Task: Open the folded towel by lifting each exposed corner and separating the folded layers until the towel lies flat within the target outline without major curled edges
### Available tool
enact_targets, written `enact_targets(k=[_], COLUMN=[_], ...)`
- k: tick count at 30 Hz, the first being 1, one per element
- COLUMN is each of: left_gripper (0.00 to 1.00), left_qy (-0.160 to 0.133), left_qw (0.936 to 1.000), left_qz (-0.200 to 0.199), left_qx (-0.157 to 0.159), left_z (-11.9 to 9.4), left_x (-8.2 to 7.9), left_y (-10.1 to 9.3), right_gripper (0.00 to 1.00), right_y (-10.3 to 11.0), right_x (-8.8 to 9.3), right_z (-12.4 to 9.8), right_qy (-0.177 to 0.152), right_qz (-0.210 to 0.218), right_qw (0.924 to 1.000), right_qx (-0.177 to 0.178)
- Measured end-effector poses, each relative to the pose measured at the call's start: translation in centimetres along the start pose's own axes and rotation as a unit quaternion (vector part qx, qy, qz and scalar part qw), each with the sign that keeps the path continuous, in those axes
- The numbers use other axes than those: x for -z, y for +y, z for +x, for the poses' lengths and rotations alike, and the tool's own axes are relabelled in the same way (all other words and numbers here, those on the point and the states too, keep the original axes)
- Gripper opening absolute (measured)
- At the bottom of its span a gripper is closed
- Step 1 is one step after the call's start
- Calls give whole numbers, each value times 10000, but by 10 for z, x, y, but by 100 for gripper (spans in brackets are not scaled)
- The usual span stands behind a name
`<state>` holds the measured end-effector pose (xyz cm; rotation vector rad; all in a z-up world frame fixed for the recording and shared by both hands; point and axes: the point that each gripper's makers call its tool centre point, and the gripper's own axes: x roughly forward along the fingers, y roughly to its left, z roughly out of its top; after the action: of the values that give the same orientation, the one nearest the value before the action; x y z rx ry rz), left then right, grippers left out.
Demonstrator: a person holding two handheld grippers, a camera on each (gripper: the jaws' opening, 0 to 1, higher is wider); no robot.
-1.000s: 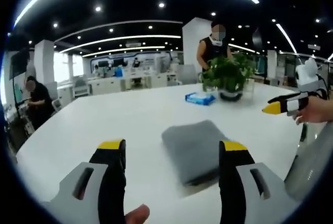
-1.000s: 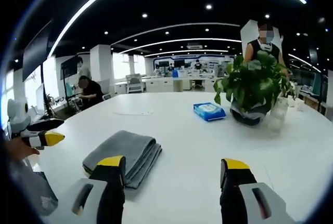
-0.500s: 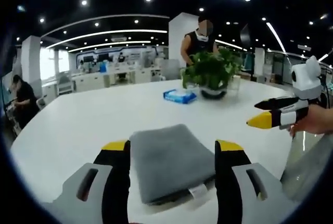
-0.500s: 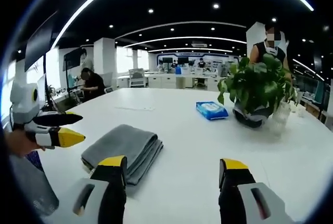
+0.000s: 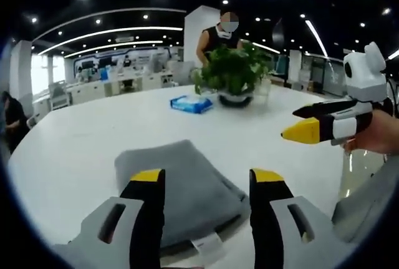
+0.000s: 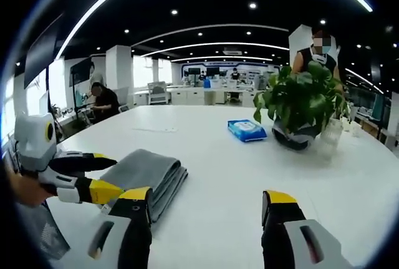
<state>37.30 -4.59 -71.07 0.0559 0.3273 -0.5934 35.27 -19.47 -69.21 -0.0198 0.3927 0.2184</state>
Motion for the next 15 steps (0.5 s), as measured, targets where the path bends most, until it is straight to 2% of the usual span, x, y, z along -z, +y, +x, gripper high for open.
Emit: enact_targets(k=[5, 9, 15], left_gripper=[53, 51, 55], left_qy=[185, 504, 698], left_qw=[9998, 9986, 9972], left_qz=[33, -170, -249], left_qx=[101, -9, -128], left_z=[14, 23, 33], left_x=[14, 31, 44], left_y=[-9, -4, 2], right_gripper=[71, 70, 70], right_y=[3, 3, 6], right_x=[2, 4, 8], right_z=[1, 2, 4], right_qy=[42, 94, 156], right_qz=[-44, -72, -114], right_qw=[10000, 9999, 9998], right_qx=[-31, -46, -103])
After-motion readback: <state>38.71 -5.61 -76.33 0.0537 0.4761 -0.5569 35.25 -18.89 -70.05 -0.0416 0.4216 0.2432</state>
